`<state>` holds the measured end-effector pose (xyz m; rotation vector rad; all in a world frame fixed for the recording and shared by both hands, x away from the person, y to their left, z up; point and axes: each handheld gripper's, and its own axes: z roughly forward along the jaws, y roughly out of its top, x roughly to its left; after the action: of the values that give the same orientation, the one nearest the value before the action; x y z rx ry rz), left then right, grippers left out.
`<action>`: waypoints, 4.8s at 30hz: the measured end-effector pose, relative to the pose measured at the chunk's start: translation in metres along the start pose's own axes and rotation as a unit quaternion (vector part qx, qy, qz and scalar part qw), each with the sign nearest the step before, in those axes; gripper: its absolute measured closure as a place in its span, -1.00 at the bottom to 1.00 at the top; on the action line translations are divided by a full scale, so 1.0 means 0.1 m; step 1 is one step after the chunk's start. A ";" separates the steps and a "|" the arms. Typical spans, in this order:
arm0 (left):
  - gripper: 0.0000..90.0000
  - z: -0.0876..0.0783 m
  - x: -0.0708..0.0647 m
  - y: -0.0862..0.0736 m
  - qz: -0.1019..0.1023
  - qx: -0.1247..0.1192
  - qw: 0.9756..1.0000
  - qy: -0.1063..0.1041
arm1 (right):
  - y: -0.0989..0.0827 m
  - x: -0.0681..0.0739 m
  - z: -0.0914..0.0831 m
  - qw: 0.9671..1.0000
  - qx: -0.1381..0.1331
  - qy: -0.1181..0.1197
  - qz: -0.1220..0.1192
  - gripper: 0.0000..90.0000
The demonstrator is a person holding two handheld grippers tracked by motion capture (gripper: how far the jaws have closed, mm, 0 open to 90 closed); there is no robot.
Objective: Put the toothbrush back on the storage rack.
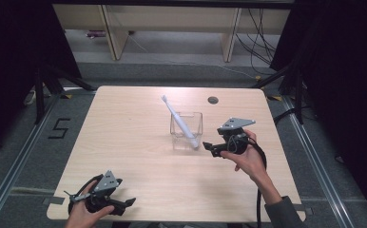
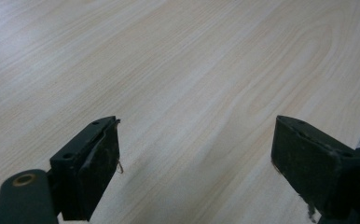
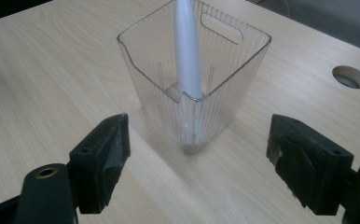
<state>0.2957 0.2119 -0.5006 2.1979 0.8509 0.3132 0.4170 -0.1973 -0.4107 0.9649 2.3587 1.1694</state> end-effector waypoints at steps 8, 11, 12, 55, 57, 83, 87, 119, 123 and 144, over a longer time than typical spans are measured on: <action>-0.67 0.00 0.00 0.00 0.001 0.000 1.000 0.000 | -0.11 0.02 -0.02 1.000 0.006 0.001 0.013 -0.50; -0.67 0.00 -0.01 0.00 -0.003 -0.002 1.000 -0.002 | -0.15 0.04 -0.02 1.000 0.006 0.001 0.019 -0.50; -0.67 0.01 -0.01 0.00 -0.004 -0.003 1.000 0.000 | -0.16 0.02 -0.01 1.000 0.001 0.001 0.006 -0.50; -0.67 0.02 -0.01 -0.01 -0.014 -0.006 1.000 -0.003 | -0.60 0.15 -0.11 1.000 0.001 0.011 0.022 -0.50; -0.67 0.01 0.00 -0.01 -0.003 0.003 1.000 0.001 | -0.63 0.15 -0.13 1.000 -0.003 0.012 0.029 -0.50; -0.67 0.01 -0.01 -0.01 -0.006 -0.003 1.000 -0.001 | -0.91 0.22 -0.29 0.999 -0.005 0.021 0.035 -0.56; -0.67 0.01 0.00 -0.01 -0.001 -0.002 1.000 -0.001 | -0.96 0.25 -0.31 0.998 0.001 0.025 0.057 -0.58; -0.67 -0.01 -0.01 -0.01 0.000 0.000 1.000 0.002 | -1.26 0.29 -0.38 0.997 0.026 0.036 0.067 -0.63; -0.67 0.00 -0.02 -0.01 -0.007 -0.004 1.000 -0.001 | -1.30 0.28 -0.38 0.998 0.030 0.023 0.049 -0.63; -0.67 -0.01 0.00 0.00 0.009 0.007 1.000 0.002 | -1.40 0.39 -0.40 0.997 0.057 0.030 0.037 -0.63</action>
<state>0.2948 0.2125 -0.5002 2.2205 0.8386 0.3224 0.3077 -0.2529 -0.4982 1.0780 2.4798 1.1151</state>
